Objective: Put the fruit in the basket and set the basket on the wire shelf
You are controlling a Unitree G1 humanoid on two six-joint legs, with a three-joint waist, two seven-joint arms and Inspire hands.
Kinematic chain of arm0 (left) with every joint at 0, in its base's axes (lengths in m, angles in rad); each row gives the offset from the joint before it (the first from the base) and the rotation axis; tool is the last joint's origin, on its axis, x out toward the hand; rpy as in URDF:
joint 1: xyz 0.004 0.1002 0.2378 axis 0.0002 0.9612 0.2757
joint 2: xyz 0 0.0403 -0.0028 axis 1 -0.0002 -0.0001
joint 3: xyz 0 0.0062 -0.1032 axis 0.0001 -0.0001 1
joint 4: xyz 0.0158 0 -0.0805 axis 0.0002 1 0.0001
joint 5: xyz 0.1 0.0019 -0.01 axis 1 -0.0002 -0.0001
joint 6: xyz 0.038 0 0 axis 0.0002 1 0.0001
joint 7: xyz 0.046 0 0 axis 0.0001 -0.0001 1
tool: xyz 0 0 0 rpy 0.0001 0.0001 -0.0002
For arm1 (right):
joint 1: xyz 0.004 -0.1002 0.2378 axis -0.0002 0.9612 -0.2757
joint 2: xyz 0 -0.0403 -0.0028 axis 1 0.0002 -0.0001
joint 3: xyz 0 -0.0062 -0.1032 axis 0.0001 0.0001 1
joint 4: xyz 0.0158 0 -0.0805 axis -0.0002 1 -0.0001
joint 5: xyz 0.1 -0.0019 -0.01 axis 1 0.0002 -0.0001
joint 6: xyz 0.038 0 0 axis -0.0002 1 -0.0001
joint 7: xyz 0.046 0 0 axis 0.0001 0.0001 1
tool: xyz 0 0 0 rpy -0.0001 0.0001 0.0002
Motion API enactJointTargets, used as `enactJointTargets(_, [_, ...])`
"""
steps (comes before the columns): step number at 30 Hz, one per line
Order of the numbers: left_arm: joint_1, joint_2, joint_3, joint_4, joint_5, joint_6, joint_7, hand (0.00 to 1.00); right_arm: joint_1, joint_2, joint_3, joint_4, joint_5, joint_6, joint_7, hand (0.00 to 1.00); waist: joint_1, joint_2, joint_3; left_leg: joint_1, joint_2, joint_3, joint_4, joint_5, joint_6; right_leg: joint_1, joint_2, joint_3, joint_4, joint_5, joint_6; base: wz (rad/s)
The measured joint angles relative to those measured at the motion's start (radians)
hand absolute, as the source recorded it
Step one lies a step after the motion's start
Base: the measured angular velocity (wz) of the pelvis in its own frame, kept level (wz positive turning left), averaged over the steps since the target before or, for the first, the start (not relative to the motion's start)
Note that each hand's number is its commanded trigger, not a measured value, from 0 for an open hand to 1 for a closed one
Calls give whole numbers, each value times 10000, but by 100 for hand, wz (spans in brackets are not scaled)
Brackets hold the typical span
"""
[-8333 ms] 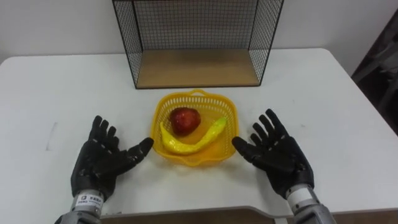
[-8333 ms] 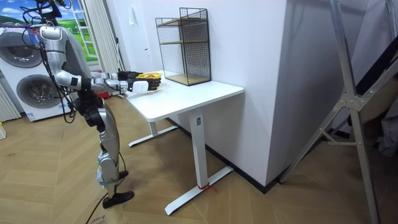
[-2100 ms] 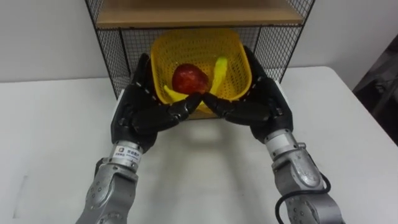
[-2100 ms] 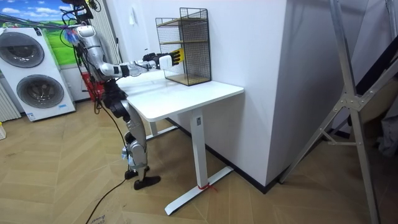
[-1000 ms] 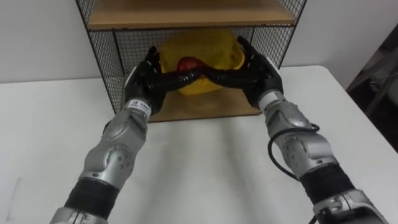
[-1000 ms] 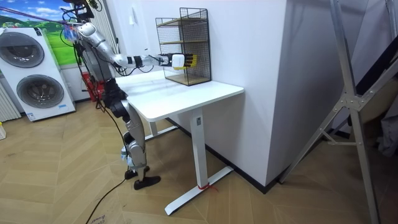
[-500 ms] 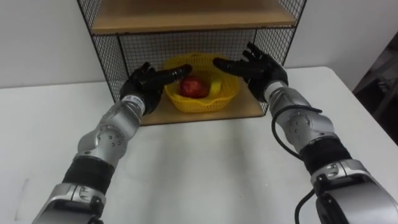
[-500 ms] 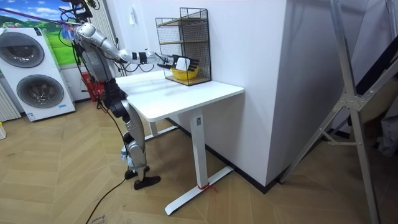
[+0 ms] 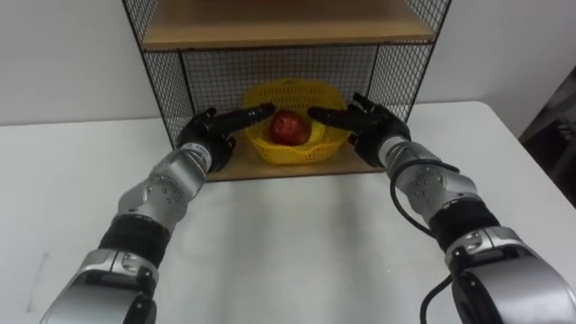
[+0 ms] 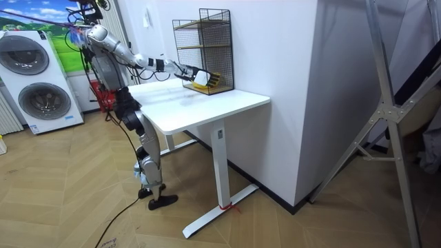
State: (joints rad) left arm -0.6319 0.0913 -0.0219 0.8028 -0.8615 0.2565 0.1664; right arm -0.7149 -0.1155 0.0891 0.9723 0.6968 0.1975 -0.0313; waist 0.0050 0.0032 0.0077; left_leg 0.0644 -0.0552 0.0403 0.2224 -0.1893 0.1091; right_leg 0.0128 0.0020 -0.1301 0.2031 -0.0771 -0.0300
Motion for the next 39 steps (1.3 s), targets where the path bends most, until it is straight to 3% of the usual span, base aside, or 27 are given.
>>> enactJointTargets(5, [0,-12,-11,-51,144,-1,1,0,0,59,5,-11,-276,3,79,0,1,-17,-2,-15,1,-4,-1,0,-4,-3,-5,-4,5,0,0,0])
enactJointTargets(11, [2,92,-9,-907,240,1,-3,0,24,8,58,-534,-585,9,211,0,-14,-45,-13,-80,0,1,-13,19,-9,-116,-9,-13,6,-1,-2,0])
enactJointTargets(17, [381,202,-28,-3154,1172,55,32,0,669,-183,60,-3062,-1408,8,80,0,2,-147,-72,-99,-1,-7,-11,53,-16,-162,-21,-42,-3,4,-12,0])
enactJointTargets(20, [1060,200,-222,-4538,1571,61,119,0,1453,-183,62,-4250,-2022,75,-54,0,-6,-221,-126,3,-1,-34,-28,53,-16,-36,-31,-106,-6,4,-13,1])
enactJointTargets(22, [1973,197,-457,-5669,1596,147,201,0,2288,-187,64,-5293,-2318,171,-250,0,-21,-259,-149,140,-1,-71,-98,52,-18,118,-28,-86,-27,4,-13,4])
enactJointTargets(25, [2791,158,-639,-6432,1836,314,200,0,3285,-174,75,-6477,-2740,230,-424,0,8,-289,-176,271,-4,-72,-107,56,-28,218,-28,-83,-10,-10,-27,0])
enactJointTargets(32, [3801,133,-1024,-7797,3090,471,0,0,4337,-99,84,-8088,-3304,230,-579,0,16,-335,-205,385,8,-4,-214,96,-83,257,-9,-59,-8,-53,-74,-4])
enactJointTargets(39, [4875,154,-1210,-8319,3278,440,-265,0,5564,-74,94,-8619,-3383,214,-584,0,1,-422,-129,498,17,-14,-257,104,-110,363,-4,-33,-41,-173,-69,0])
